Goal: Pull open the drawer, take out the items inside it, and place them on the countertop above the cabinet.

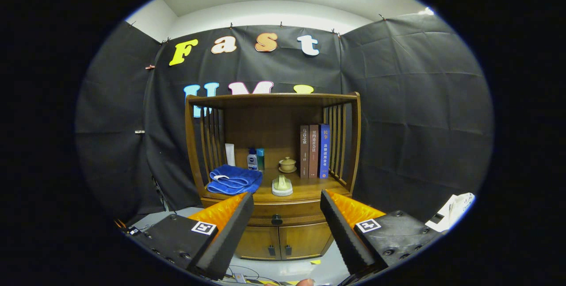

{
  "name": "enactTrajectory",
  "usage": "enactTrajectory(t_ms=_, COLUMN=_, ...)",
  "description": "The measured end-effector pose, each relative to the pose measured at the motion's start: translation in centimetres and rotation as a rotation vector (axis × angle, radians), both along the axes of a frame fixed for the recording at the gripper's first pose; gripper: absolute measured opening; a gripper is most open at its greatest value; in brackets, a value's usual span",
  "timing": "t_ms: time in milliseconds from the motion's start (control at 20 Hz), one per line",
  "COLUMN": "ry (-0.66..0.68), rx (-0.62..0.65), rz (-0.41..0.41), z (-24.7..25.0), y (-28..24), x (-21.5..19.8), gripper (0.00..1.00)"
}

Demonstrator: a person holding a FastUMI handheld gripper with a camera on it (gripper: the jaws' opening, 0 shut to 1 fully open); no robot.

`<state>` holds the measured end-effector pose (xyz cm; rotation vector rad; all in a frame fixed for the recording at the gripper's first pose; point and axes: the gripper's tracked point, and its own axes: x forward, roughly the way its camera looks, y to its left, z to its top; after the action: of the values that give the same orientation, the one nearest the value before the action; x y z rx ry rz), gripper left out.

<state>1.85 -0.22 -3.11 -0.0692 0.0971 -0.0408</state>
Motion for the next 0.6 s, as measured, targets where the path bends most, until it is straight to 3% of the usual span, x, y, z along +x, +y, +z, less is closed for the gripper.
enactTrajectory(t_ms=600, ry=-0.012, rx=0.034, rz=0.02, z=0.25, y=-0.16, x=-0.06, gripper=0.99)
